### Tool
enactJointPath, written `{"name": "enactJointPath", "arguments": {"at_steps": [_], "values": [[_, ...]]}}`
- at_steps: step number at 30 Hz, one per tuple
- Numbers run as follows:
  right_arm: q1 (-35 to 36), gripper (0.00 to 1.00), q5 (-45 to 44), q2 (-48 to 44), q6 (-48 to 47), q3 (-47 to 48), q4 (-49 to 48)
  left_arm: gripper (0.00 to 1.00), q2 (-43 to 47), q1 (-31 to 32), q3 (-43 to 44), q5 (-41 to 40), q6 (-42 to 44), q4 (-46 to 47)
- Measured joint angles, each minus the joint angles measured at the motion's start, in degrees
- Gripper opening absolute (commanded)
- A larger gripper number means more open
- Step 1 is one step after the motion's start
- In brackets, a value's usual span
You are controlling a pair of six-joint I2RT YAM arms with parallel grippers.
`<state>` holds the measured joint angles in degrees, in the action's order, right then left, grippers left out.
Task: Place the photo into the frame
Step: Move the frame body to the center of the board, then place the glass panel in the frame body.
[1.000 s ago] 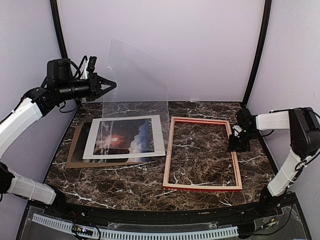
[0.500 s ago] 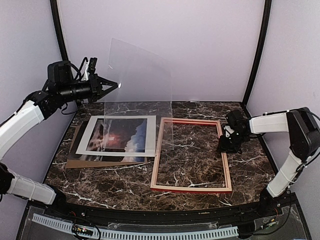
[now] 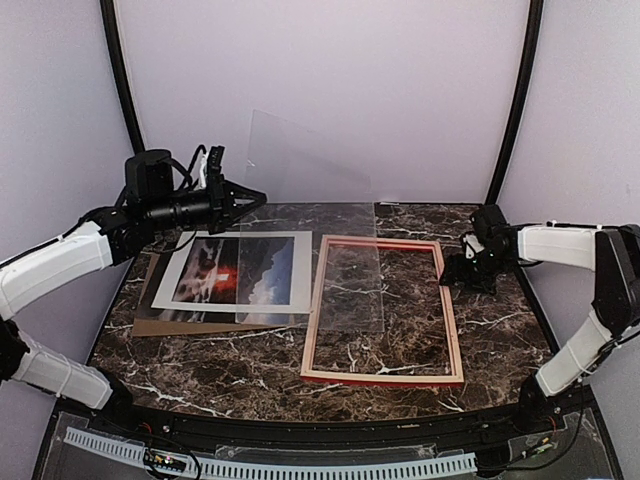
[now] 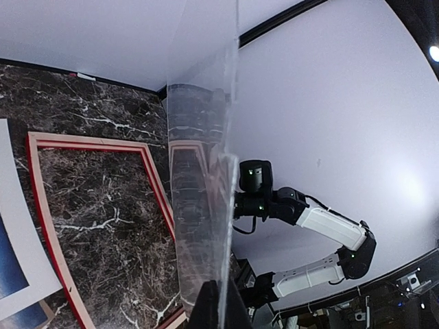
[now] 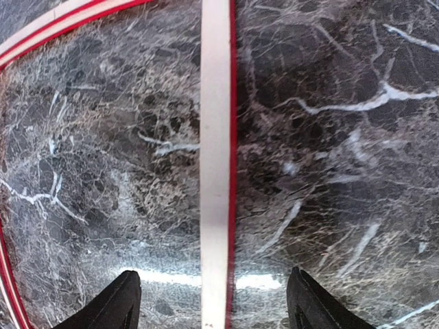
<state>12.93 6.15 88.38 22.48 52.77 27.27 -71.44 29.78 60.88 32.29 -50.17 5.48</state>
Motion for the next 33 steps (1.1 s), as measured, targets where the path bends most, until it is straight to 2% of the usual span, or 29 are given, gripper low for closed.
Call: {"name": "enactJointPath", "arguments": {"at_steps": [5, 13, 22, 29, 33], "values": [[-5.42, 0.75, 0.55, -0.87, -2.32, 0.26, 0.55, 0.00, -5.22, 5.16, -0.33, -1.51, -5.09, 7.06], [-11.80, 0.76, 1.36, -1.14, -5.33, 0.92, 3.19, 0.00, -18.36, 13.55, 0.28, -3.39, -14.08, 19.93], [-16.37, 0.76, 2.93, -4.42, -6.01, 2.25, 3.56, 0.00, -35.67, 16.46, 3.98, -4.15, -20.35, 30.80], [-16.35, 0.76, 4.61, -4.07, -6.12, 2.40, 3.56, 0.00, -46.38, 16.44, 6.78, -5.99, -20.81, 31.01], [-16.35, 0.75, 4.98, -3.37, -6.14, 2.45, 3.45, 0.00, -48.02, 16.39, 7.58, -6.49, -19.50, 29.57]]}}
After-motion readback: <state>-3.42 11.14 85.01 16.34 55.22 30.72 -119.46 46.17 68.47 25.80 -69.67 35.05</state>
